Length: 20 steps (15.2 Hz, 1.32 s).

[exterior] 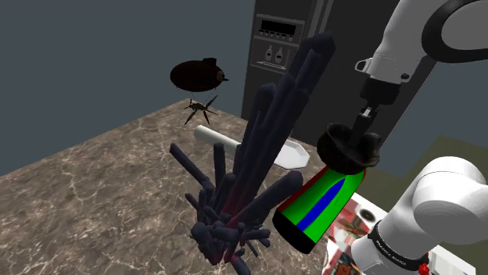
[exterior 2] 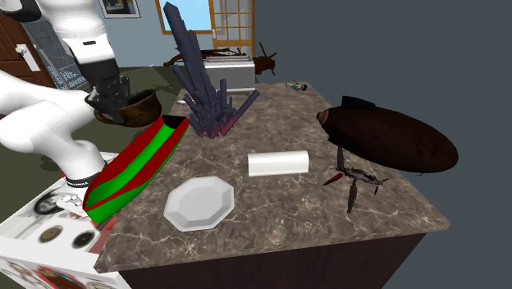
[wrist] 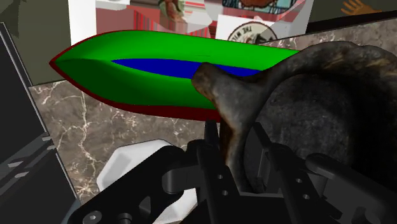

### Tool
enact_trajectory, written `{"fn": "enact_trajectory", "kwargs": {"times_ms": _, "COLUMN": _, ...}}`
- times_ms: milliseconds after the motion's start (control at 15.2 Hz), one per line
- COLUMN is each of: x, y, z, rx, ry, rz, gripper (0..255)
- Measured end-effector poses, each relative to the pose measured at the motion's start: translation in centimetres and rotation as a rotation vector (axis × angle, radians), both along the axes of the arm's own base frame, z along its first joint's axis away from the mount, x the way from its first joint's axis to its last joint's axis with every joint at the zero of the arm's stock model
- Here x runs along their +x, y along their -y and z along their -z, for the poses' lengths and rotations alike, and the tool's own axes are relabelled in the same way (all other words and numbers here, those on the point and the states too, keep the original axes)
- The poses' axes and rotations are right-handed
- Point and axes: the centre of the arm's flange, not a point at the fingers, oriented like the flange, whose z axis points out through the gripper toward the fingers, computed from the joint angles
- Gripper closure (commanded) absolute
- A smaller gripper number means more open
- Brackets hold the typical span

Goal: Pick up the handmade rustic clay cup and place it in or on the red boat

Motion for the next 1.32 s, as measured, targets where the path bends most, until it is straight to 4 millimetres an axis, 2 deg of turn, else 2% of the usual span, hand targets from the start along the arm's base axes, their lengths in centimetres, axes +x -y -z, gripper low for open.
{"fn": "enact_trajectory", "kwargs": {"times_ms": 264, "x": -1.3, "y": 1.0, "z": 1.6, "rx": 0.001, "ry": -0.002, "rz": -0.001, "gripper": 255}}
{"fn": "enact_trajectory", "kwargs": {"times_ms": 990, "x": -1.4, "y": 1.1, "z": 7.5, "rx": 0.001, "ry": -0.003, "rz": -0.001, "gripper": 255}}
{"fn": "enact_trajectory", "kwargs": {"times_ms": 1320, "x": -1.5, "y": 1.1, "z": 8.1, "rx": 0.001, "ry": -0.002, "rz": -0.001, "gripper": 255}}
